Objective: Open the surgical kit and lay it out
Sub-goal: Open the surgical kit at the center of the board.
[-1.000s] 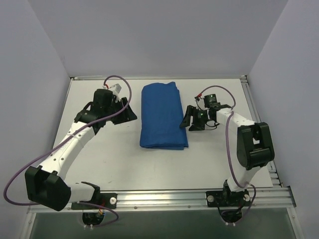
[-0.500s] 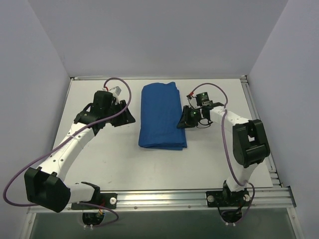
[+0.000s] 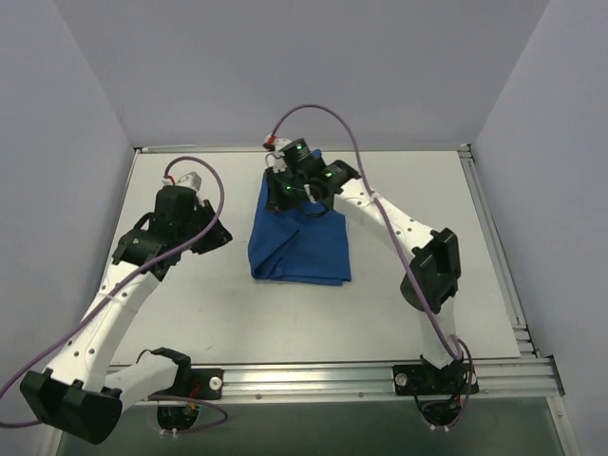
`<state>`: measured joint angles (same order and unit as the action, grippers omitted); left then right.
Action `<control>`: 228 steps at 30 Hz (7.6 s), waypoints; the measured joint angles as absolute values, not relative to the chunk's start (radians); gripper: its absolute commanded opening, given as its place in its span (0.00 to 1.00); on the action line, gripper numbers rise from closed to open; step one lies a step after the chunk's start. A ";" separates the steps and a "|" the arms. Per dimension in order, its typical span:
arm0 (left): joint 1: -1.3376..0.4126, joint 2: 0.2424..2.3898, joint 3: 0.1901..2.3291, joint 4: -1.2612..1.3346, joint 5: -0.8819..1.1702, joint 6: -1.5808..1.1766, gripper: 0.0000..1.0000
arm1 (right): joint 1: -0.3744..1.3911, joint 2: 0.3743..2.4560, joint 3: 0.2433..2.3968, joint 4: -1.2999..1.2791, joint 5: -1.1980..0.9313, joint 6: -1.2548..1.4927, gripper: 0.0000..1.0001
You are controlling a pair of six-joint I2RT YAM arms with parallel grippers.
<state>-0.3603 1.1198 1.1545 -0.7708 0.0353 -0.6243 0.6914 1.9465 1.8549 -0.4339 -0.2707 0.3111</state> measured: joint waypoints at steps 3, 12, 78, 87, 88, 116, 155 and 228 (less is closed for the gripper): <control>-0.360 1.035 1.159 -0.824 -0.030 -0.676 0.28 | 0.809 2.087 2.053 -0.457 -0.248 0.305 0.00; -0.349 0.833 1.203 -0.997 -0.200 -0.767 0.56 | 0.982 2.376 2.268 -0.474 -0.228 0.298 0.91; -0.196 1.462 1.290 -0.644 0.242 -0.738 0.67 | 0.749 2.331 2.096 -0.503 0.172 0.442 0.00; -0.202 1.479 1.291 -0.656 0.239 -0.712 0.69 | 0.455 1.977 1.778 -0.468 0.076 0.418 0.00; -0.205 1.487 1.295 -0.665 0.236 -0.706 0.71 | 0.392 1.938 1.739 -0.463 0.075 0.411 0.00; -0.412 2.077 1.863 -0.964 -0.082 -0.460 0.02 | 0.234 1.712 1.416 -0.460 0.044 0.322 0.96; -0.174 1.751 1.500 -0.912 -0.023 -0.398 0.53 | 0.399 2.090 1.552 -0.497 0.139 0.264 0.75; -0.204 2.156 1.848 -1.017 -0.188 -0.374 0.02 | 0.131 1.857 1.690 -0.594 0.121 0.276 0.93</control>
